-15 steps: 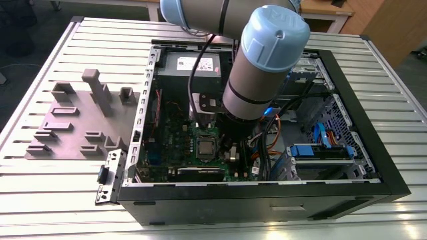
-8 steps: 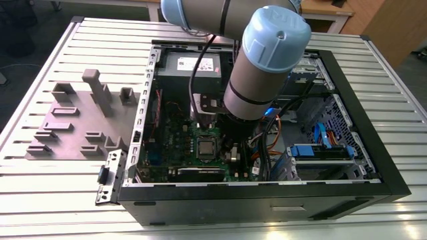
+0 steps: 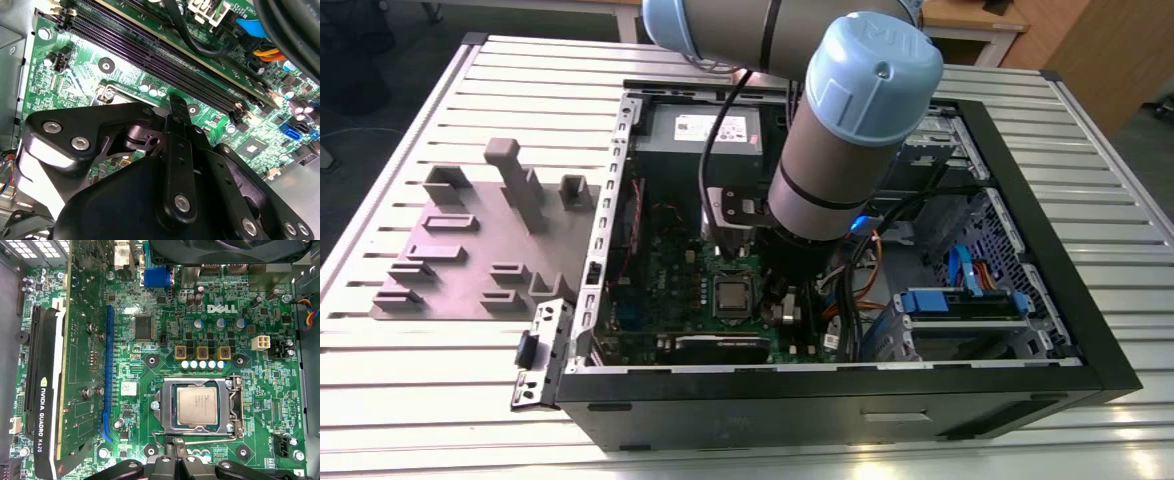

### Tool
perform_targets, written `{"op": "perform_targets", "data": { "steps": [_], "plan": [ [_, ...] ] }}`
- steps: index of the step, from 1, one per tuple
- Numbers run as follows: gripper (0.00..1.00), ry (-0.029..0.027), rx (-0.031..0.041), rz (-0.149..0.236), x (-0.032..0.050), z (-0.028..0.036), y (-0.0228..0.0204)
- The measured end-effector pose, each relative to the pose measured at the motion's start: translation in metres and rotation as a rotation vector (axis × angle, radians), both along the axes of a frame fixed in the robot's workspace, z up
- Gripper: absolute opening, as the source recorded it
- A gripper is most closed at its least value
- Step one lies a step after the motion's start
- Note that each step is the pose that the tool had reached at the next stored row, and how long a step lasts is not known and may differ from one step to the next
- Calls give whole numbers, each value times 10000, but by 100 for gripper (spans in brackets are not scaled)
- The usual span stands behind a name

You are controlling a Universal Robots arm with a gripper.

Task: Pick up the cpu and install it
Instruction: 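Install the first cpu locking lever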

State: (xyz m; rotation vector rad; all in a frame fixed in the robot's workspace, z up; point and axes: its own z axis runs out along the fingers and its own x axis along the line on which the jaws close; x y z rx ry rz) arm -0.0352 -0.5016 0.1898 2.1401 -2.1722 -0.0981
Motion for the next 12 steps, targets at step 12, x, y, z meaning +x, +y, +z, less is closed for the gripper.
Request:
{"op": "perform_targets", "data": {
  "steps": [12],
  "plan": [
    [11, -149, 6, 17, 0, -5, 1]
  ]
}}
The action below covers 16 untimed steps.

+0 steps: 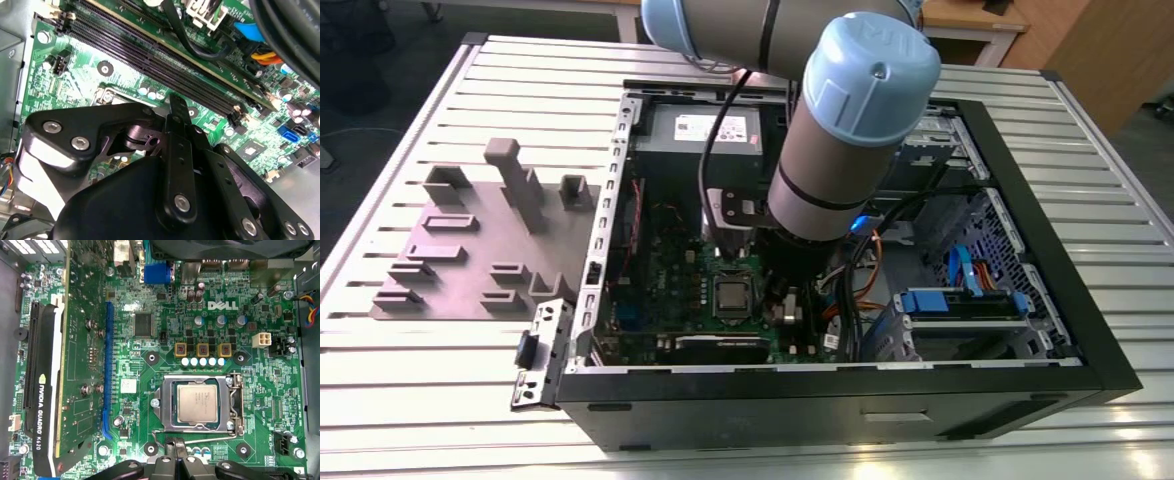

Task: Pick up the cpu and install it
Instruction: 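Install the first cpu locking lever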

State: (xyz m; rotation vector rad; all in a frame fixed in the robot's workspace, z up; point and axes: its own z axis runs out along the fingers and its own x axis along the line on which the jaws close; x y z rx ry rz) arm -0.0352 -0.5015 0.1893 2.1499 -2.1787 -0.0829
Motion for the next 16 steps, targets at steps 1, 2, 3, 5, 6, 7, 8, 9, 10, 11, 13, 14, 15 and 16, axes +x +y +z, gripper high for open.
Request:
{"op": "perform_targets", "data": {
  "steps": [1, 2, 3, 5, 6, 7, 8, 9, 10, 11, 13, 14, 15, 16],
  "plan": [
    [11, -23, -2, 2, 0, 1, 0],
    [11, -45, -4, 3, 0, 1, 0],
    [11, -66, -3, 5, 0, 0, -1],
    [11, -89, 4, 5, -7, 0, 0],
    [11, -95, 6, 7, -18, 1, 0],
    [11, -92, 5, 3, -43, 1, -1],
    [11, -99, 5, 6, -73, 1, -1],
    [11, -101, 5, 9, -99, 1, -1],
    [11, -101, 5, 11, -109, 2, 0],
    [11, -97, 11, 9, -111, 2, -1],
    [11, -98, 21, 5, -114, 7, -1],
    [11, -99, 25, 5, -114, 14, 0],
    [11, -98, 29, 3, -115, 23, 0],
    [11, -97, 25, 2, -115, 36, 0]
  ]
}}
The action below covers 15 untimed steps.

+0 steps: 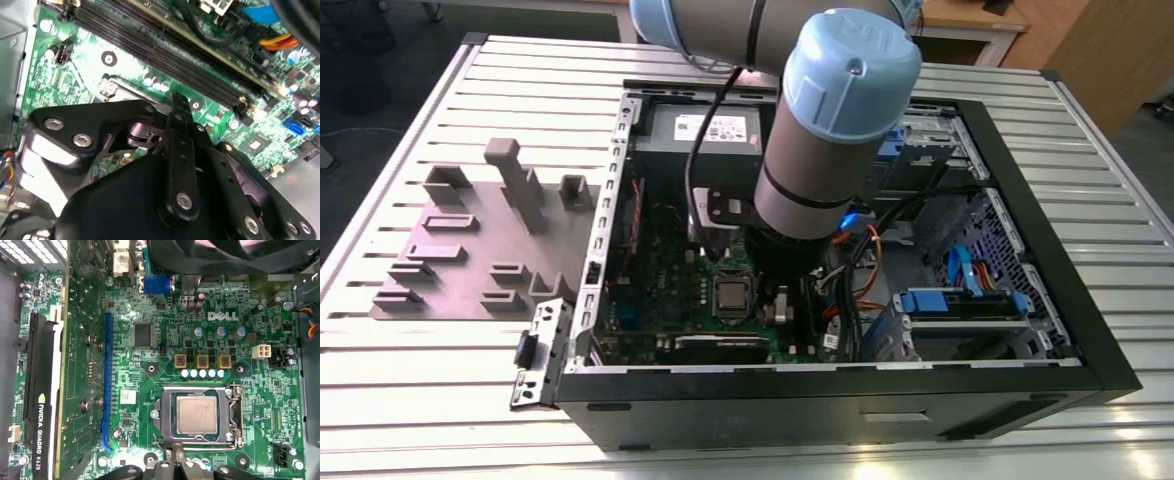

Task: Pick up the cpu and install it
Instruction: 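Install the first cpu locking lever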

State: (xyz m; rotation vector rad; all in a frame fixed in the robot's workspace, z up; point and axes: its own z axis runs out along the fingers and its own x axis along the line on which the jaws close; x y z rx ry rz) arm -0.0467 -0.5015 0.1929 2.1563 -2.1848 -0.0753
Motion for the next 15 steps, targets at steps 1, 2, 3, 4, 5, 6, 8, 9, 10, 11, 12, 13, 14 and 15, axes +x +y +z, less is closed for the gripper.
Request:
{"op": "perform_targets", "data": {
  "steps": [1, 2, 3, 4, 5, 6, 8, 9, 10, 11, 12, 13, 14, 15],
  "plan": [
    [11, -1, -5, 1, 1, 16, -1],
    [11, -1, -4, 2, 1, 29, 0],
    [11, -1, -5, 4, 2, 43, -1],
    [11, -1, -5, 4, 2, 58, -1],
    [11, -2, -4, 4, 2, 72, -1],
    [11, -2, -5, 3, 2, 86, -1],
    [11, -1, -5, 4, 2, 114, -1],
    [11, -2, -4, 4, 2, 116, 0],
    [11, -2, -4, 4, 2, 116, 0],
    [11, -2, -1, 4, 2, 116, 0],
    [11, -2, -3, 4, 2, 116, -1],
    [11, -1, -5, 4, 2, 117, -1],
    [11, -2, -4, 4, 2, 118, -1],
    [11, -1, -5, 4, 2, 118, -1]
  ]
}}
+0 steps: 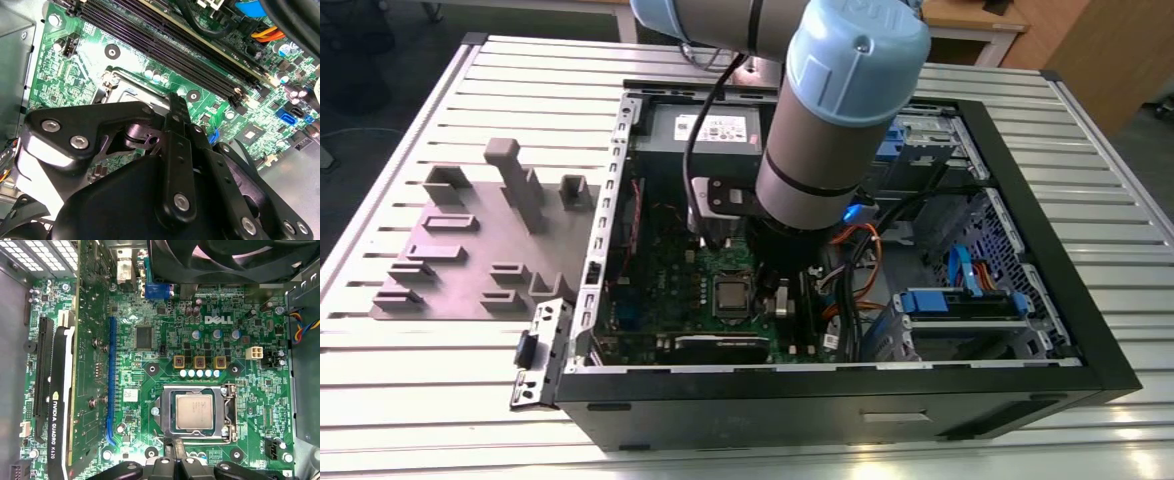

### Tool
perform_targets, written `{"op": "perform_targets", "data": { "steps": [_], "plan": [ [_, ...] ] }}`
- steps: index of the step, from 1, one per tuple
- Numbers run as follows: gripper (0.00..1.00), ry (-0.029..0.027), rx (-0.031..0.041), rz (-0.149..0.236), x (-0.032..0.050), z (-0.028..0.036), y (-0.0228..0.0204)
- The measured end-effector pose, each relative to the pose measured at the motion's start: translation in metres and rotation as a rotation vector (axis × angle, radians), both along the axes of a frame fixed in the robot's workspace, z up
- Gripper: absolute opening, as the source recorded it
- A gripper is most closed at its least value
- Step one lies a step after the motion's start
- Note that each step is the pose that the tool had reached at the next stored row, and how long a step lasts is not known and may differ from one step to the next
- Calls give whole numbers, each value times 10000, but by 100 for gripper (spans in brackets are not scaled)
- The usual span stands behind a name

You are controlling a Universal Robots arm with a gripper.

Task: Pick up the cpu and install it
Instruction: 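Install the first cpu locking lever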

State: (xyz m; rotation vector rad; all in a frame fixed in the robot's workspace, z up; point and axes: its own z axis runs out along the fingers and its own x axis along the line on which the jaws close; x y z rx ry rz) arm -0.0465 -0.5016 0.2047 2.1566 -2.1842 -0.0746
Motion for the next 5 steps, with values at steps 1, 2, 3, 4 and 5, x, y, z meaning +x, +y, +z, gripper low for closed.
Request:
{"op": "perform_targets", "data": {
  "steps": [1, 2, 3, 4, 5],
  "plan": [
    [11, 0, 0, 0, 0, 0, 0],
    [11, -1, 0, 0, 0, 0, 0],
    [11, 0, 0, 0, 0, 1, 0],
    [11, 0, 0, 0, 0, 1, 0],
    [11, 0, 0, 0, 0, 1, 0]
  ]
}}
